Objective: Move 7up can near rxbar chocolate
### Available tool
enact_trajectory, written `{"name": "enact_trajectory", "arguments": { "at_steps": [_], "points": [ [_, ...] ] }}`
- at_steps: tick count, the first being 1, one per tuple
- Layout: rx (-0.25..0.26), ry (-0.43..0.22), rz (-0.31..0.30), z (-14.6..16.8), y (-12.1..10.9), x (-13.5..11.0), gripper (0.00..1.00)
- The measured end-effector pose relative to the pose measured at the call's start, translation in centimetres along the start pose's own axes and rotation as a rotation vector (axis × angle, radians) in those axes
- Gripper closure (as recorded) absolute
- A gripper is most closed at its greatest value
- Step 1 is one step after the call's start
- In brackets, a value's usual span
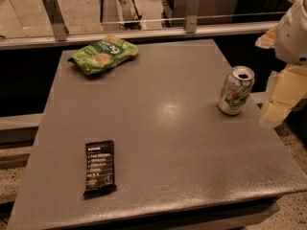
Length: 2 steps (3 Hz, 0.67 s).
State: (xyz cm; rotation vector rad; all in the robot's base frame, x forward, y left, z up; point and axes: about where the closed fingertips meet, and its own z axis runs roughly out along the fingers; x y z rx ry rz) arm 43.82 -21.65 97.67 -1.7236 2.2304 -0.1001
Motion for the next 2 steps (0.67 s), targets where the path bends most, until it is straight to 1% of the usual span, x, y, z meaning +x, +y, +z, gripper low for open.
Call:
{"name": "enact_trajectory", "arguments": {
  "at_steps": [1, 2],
  "points": [
    [0.003, -0.003, 0.001, 0.0, 0.0, 0.0, 0.0],
    [0.011, -0.077, 0.045, 1.2, -1.3, 1.2, 0.0]
  ]
}}
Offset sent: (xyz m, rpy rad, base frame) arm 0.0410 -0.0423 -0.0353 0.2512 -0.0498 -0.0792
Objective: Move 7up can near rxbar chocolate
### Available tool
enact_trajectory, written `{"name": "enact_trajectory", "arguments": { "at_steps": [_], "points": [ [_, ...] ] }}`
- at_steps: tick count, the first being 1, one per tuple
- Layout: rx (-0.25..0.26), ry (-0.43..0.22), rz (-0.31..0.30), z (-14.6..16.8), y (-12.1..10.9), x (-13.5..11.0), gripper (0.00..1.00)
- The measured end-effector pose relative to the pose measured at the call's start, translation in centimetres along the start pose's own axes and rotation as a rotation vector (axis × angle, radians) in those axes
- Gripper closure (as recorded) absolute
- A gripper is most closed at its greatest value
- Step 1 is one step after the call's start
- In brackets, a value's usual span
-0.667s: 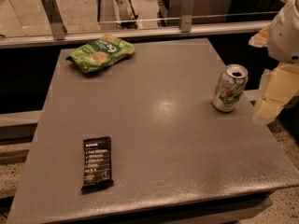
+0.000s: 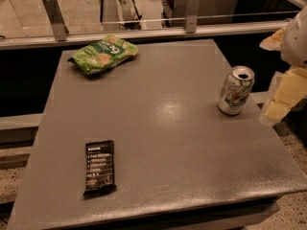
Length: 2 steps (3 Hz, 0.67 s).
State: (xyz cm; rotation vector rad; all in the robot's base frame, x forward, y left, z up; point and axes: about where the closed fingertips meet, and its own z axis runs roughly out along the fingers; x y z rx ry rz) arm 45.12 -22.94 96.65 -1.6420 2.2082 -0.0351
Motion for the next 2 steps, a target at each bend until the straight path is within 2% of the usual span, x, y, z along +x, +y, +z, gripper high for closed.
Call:
{"name": "enact_trajectory", "arguments": {
  "at_steps": [2],
  "points": [
    [0.067, -0.218, 0.073, 0.8, -5.2, 4.0, 0.0]
  ]
}}
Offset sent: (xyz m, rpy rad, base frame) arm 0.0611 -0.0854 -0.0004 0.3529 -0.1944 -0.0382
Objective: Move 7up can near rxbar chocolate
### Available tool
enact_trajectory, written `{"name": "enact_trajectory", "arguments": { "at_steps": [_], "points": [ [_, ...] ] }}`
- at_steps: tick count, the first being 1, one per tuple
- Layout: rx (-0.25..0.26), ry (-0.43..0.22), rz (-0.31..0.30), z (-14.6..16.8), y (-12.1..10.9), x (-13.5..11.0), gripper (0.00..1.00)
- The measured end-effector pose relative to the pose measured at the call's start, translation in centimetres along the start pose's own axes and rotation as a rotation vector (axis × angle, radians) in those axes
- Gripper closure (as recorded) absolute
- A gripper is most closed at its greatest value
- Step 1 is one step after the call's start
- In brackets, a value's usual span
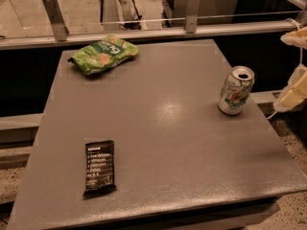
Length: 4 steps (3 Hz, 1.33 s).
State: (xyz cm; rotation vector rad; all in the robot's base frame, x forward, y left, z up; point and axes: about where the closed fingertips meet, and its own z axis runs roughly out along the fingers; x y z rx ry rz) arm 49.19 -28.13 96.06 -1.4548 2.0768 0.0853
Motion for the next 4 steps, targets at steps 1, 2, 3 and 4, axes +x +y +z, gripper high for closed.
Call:
{"name": "enact_trajectory", "arguments": {
  "at_steps": [1, 2, 3, 4],
  "points": [
    [0.005, -0.129, 0.021, 0.8, -1.6, 0.6, 0.0],
    [0.005, -0.238, 0.066, 2.3, -2.8, 0.9, 0.0],
    [-0.025, -0.317, 0.118, 4.3, -2.5, 0.6, 0.0],
    [-0.065, -0.373, 0.183, 6.6, -1.6, 0.7, 0.0]
  ]
}}
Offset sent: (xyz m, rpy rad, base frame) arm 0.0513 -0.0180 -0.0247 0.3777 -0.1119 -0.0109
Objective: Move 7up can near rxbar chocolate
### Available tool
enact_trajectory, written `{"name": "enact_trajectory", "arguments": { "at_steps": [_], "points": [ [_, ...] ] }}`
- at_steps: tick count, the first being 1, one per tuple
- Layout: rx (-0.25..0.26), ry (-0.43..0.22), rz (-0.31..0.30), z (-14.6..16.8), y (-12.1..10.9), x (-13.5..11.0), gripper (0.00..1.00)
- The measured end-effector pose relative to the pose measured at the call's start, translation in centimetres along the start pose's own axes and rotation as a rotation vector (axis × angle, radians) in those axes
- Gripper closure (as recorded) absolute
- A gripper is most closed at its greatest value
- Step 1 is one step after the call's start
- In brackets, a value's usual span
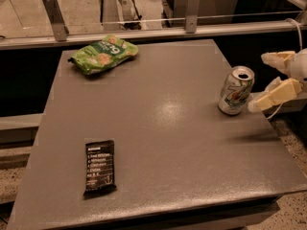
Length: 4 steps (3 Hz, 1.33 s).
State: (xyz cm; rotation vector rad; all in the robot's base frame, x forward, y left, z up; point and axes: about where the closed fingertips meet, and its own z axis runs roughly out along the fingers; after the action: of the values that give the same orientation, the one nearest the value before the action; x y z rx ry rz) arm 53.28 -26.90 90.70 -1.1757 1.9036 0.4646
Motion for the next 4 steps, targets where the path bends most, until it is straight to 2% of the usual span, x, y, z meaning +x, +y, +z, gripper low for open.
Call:
{"name": "enact_trajectory", "arguments": {
  "at_steps": [1, 2, 3, 4],
  "points": [
    [-0.028, -0.044, 0.057, 2.1, 0.6, 1.0, 0.11],
    [-0.061, -0.075, 0.091, 3.9, 1.2, 0.9, 0.29],
    [-0.084, -0.1, 0.115, 5.0, 1.7, 0.9, 0.6],
    [-0.085, -0.115, 0.106, 4.8, 1.5, 0.2, 0.83]
  ]
}}
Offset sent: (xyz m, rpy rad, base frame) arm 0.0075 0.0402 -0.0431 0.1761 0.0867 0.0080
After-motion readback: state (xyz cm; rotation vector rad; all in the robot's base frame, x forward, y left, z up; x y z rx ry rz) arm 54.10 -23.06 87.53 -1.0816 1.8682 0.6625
